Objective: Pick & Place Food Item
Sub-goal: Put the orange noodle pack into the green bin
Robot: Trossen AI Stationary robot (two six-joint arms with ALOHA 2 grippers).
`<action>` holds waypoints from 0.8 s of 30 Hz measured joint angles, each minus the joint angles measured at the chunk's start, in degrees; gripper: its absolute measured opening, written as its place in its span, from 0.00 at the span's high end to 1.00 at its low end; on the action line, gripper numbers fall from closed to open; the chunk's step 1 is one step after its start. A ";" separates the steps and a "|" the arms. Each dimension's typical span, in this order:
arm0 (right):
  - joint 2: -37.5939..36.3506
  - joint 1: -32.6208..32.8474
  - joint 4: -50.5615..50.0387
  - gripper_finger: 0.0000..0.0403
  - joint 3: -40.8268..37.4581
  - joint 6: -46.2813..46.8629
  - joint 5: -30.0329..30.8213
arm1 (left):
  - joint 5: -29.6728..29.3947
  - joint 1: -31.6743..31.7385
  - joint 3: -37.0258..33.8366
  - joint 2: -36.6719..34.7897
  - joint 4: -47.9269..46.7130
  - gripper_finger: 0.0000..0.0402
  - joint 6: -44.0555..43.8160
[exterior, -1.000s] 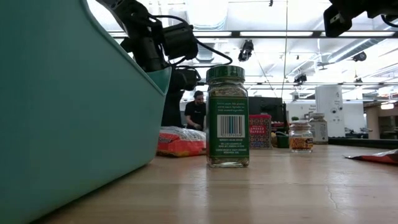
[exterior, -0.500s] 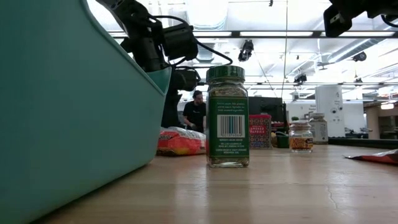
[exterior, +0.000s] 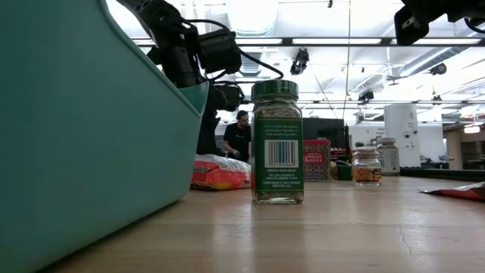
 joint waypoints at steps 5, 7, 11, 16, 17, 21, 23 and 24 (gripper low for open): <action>0.00 0.00 0.00 0.65 0.00 -0.02 0.00 | 0.00 0.00 0.00 0.00 0.44 0.96 0.00; 0.00 0.00 0.00 0.65 0.00 0.00 0.00 | 0.00 0.00 0.00 0.00 0.94 0.99 0.00; 0.00 0.00 -0.02 0.65 0.00 0.00 0.00 | 0.04 0.00 0.00 0.00 1.42 0.99 0.28; -0.07 0.00 -0.01 0.65 0.00 -0.01 0.00 | 0.22 0.18 0.00 0.00 2.45 0.99 0.45; -0.04 0.00 0.00 0.65 0.00 0.00 -0.02 | 0.26 0.33 0.00 0.00 2.74 0.99 0.68; -0.04 0.00 0.00 0.65 0.00 0.00 0.00 | 0.28 1.11 0.00 0.00 3.90 0.99 2.33; -0.04 0.01 0.00 0.65 0.00 0.00 0.00 | 0.24 1.59 0.00 0.00 4.42 0.99 3.08; -0.04 0.01 0.00 0.65 0.00 -0.01 0.00 | 0.25 1.79 0.00 0.00 4.70 0.99 3.28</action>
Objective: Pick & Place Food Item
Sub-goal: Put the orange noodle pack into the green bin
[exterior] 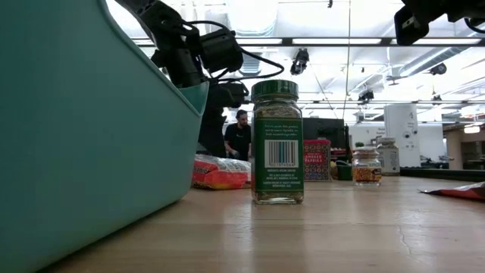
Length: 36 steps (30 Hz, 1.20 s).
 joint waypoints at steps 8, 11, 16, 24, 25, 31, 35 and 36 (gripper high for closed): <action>0.00 0.00 -0.01 0.65 0.00 0.00 0.00 | -0.01 0.66 0.00 0.00 2.47 0.99 2.60; 0.02 -0.01 -0.02 0.65 0.00 0.01 -0.01 | -0.01 0.69 0.02 0.00 2.56 1.00 2.60; 0.04 -0.01 -0.02 0.65 0.00 0.01 0.00 | -0.01 0.71 0.02 0.00 2.56 1.00 2.60; 0.04 -0.01 -0.02 0.65 0.00 0.01 0.00 | -0.01 0.75 0.02 0.00 2.25 0.99 2.56; 0.04 0.01 -0.02 0.65 0.00 0.01 -0.02 | -0.01 0.75 0.02 0.00 2.25 0.98 2.42; 0.04 0.02 -0.02 0.65 0.00 0.00 -0.01 | 0.01 0.75 0.02 0.00 2.21 0.87 2.36; 0.04 0.00 -0.02 0.65 0.00 0.01 0.00 | 0.39 0.73 0.02 0.02 2.19 0.78 2.34; 0.04 -0.01 -0.02 0.65 0.00 0.01 -0.01 | 0.61 0.73 0.02 0.02 2.17 0.75 2.29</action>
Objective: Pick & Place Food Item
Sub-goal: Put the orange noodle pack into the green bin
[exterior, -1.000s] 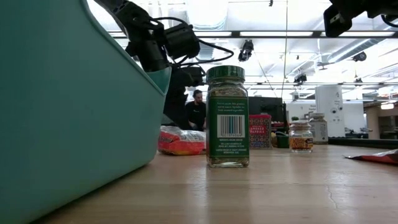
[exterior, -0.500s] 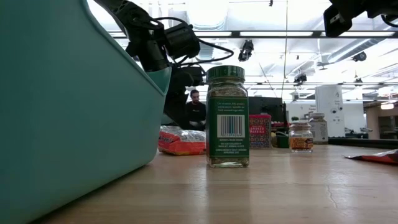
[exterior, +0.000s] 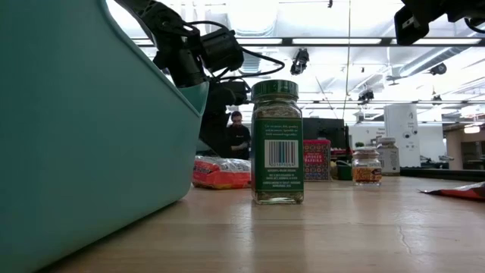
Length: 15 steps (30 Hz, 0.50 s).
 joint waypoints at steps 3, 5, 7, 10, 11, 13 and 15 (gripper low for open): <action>0.00 0.01 0.01 0.65 0.00 -0.01 0.00 | 0.03 0.09 0.00 0.00 -0.16 0.66 -0.67; 0.00 0.02 0.00 0.65 0.00 -0.01 0.00 | 0.05 0.25 0.02 -0.02 -0.54 0.58 -1.08; 0.00 0.00 0.02 0.65 0.00 0.00 0.01 | 0.05 0.60 0.04 -0.09 -1.00 0.50 -1.21; 0.00 0.01 0.02 0.65 0.00 0.00 0.00 | 0.06 1.47 0.04 -0.69 -1.86 0.38 -1.68; 0.00 0.01 0.00 0.65 0.00 0.00 0.01 | 0.04 1.87 0.04 -1.06 -2.27 0.34 -2.22; 0.00 0.00 0.02 0.65 0.00 0.00 0.01 | 0.51 2.91 0.04 -1.68 -2.99 0.28 -3.56; 0.00 0.02 0.02 0.65 0.00 -0.02 -0.01 | 3.12 4.33 0.04 -2.00 -4.15 0.23 -5.32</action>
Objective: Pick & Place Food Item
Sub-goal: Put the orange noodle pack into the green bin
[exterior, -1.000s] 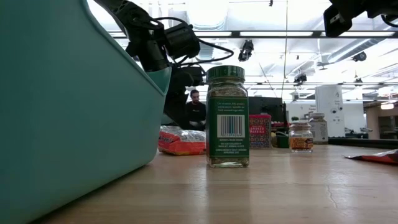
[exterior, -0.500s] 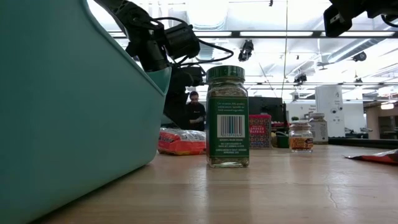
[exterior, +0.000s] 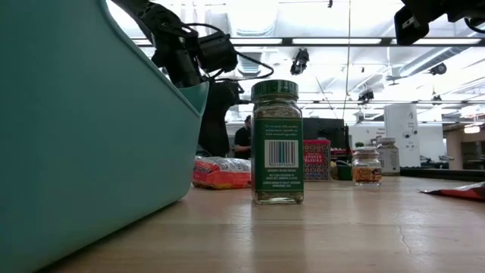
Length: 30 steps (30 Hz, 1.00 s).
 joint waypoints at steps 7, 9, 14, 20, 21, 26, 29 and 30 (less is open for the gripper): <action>0.00 0.00 0.02 0.65 0.02 0.02 0.02 | 10.26 3.44 0.00 0.10 -1.46 0.13 -0.82; 0.00 0.00 0.00 0.65 0.02 0.02 0.01 | 10.40 3.45 0.00 0.10 -1.50 0.12 -0.67; 0.00 -0.01 0.02 0.65 0.02 0.02 0.02 | 10.09 3.48 0.00 0.83 -2.31 0.12 -0.23; 0.00 -0.02 0.02 0.65 0.02 0.01 0.02 | 11.06 4.10 0.00 3.74 -2.27 0.12 0.14; 0.00 0.00 0.02 0.65 0.02 0.00 0.01 | 11.62 4.25 0.02 4.25 -1.96 0.12 0.21; 0.00 0.00 0.00 0.65 0.02 0.02 0.00 | 14.16 5.03 0.02 6.22 -1.55 0.12 0.23; 0.00 -0.01 0.04 0.65 0.02 0.02 0.01 | 15.10 5.20 0.13 6.79 -1.41 0.12 0.54; 0.00 -0.01 0.02 0.65 0.02 0.02 0.01 | 15.10 5.24 0.13 6.87 -1.39 0.12 0.62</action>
